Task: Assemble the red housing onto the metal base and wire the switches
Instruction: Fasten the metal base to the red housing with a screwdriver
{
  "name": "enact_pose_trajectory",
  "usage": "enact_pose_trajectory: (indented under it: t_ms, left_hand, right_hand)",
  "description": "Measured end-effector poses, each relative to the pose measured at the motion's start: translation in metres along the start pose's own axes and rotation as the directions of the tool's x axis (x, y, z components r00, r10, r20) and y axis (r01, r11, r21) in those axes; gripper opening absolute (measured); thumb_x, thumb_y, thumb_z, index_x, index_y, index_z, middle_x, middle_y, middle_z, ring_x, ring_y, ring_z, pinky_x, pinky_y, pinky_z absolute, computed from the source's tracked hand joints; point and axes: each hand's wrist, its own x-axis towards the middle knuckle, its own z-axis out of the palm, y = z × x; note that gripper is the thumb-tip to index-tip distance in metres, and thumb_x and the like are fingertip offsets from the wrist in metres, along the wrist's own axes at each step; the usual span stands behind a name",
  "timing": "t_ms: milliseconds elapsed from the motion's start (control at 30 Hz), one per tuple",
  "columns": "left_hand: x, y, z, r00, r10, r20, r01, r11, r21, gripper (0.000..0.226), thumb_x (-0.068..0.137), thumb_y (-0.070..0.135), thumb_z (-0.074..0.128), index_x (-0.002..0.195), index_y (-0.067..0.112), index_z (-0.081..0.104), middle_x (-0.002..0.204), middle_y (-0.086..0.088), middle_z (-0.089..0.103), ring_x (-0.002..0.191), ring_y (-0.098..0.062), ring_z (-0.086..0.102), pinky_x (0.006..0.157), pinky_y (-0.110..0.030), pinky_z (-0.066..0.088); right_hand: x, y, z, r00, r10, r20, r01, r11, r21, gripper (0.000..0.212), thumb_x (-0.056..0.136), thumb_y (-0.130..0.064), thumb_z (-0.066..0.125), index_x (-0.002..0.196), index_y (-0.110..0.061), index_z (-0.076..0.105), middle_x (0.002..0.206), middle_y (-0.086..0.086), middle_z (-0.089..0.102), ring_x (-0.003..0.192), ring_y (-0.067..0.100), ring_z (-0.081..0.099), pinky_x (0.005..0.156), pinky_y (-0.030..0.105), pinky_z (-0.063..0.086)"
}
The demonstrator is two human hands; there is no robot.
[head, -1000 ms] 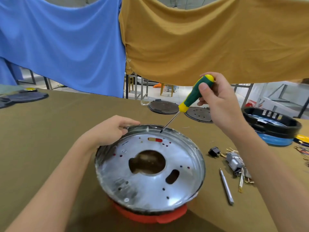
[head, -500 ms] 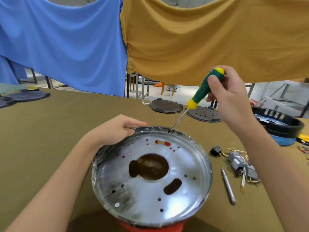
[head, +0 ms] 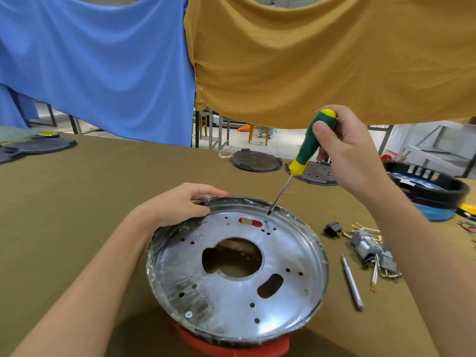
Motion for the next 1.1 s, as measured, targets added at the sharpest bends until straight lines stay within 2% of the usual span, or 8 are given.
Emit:
enact_pose_trajectory:
  t_ms: [167,267,467,600,733,833,967,1100]
  left_hand:
    - [0.001,-0.001,0.0,1.0,0.002,0.023,-0.002,1.0,-0.007,0.048,0.097,0.012,0.055,0.123,0.053,0.055,0.137,0.019,0.051,0.126,0.001,0.038,0.101,-0.027,0.027]
    - [0.001,-0.003,0.0,1.0,0.005,0.03,-0.005,1.0,-0.009,0.049,0.097,0.013,0.055,0.12,0.057,0.054,0.137,0.019,0.051,0.122,0.004,0.04,0.094,-0.02,0.031]
    - [0.003,-0.007,0.0,1.0,-0.012,0.025,0.013,1.0,-0.02,0.05,0.096,0.015,0.056,0.116,0.061,0.054,0.132,0.018,0.055,0.104,0.019,0.047,0.075,-0.009,0.034]
    - [0.003,-0.007,0.001,1.0,-0.012,0.024,0.012,0.999,-0.037,0.051,0.096,0.014,0.055,0.114,0.062,0.055,0.132,0.016,0.055,0.103,0.022,0.044,0.075,-0.007,0.034]
    - [0.003,-0.006,0.001,0.999,-0.017,0.027,0.018,1.0,-0.022,0.049,0.097,0.014,0.055,0.12,0.057,0.054,0.134,0.014,0.055,0.106,0.017,0.046,0.078,-0.009,0.034]
    - [0.002,-0.005,0.002,1.0,-0.023,0.014,0.024,0.999,-0.03,0.048,0.097,0.014,0.055,0.122,0.056,0.054,0.139,0.012,0.051,0.121,0.003,0.042,0.093,-0.023,0.031]
    - [0.001,-0.004,0.002,1.0,-0.015,0.014,0.016,1.0,-0.024,0.049,0.098,0.013,0.054,0.121,0.057,0.053,0.14,0.016,0.05,0.125,0.002,0.037,0.097,-0.026,0.028]
    - [0.001,-0.004,0.002,1.0,-0.022,0.014,0.022,1.0,-0.011,0.049,0.098,0.015,0.054,0.123,0.056,0.052,0.139,0.014,0.05,0.123,0.0,0.038,0.094,-0.025,0.029]
  right_hand:
    - [-0.002,0.001,0.004,1.0,0.007,0.023,-0.007,1.0,-0.029,0.019,0.104,-0.025,0.046,0.12,-0.017,0.053,0.091,0.004,0.054,0.074,0.016,0.051,0.072,0.039,0.049]
    - [-0.003,0.001,0.005,0.999,0.013,0.033,-0.011,0.999,-0.043,0.018,0.104,-0.026,0.046,0.119,-0.018,0.052,0.09,0.004,0.054,0.073,0.015,0.051,0.072,0.042,0.05]
    - [0.0,0.0,0.001,0.996,0.022,0.081,-0.019,0.999,-0.029,0.016,0.104,-0.023,0.045,0.119,-0.021,0.052,0.093,0.005,0.054,0.072,0.014,0.051,0.066,0.028,0.048]
    - [0.003,-0.006,-0.003,0.983,0.015,0.182,-0.006,0.999,-0.053,0.025,0.105,-0.018,0.044,0.129,-0.022,0.048,0.101,0.008,0.055,0.076,0.017,0.053,0.068,0.026,0.049]
    - [0.013,-0.022,0.004,0.949,-0.038,0.313,0.085,0.986,-0.14,0.029,0.102,-0.024,0.049,0.128,-0.036,0.047,0.091,-0.001,0.055,0.072,0.019,0.053,0.068,0.029,0.051]
    - [0.022,-0.027,0.02,0.956,-0.074,0.283,0.157,0.947,-0.281,0.015,0.099,-0.034,0.055,0.114,-0.032,0.055,0.087,-0.006,0.056,0.065,0.011,0.047,0.059,0.023,0.04]
    - [0.028,-0.028,0.036,0.972,-0.079,0.222,0.159,0.917,-0.367,0.014,0.099,-0.036,0.055,0.11,-0.028,0.055,0.081,-0.005,0.057,0.059,0.009,0.045,0.048,0.013,0.034]
    - [0.027,-0.031,0.045,0.989,-0.106,0.102,0.145,0.828,-0.542,0.023,0.099,-0.038,0.053,0.11,-0.019,0.056,0.071,-0.005,0.055,0.057,0.01,0.045,0.05,0.023,0.029]
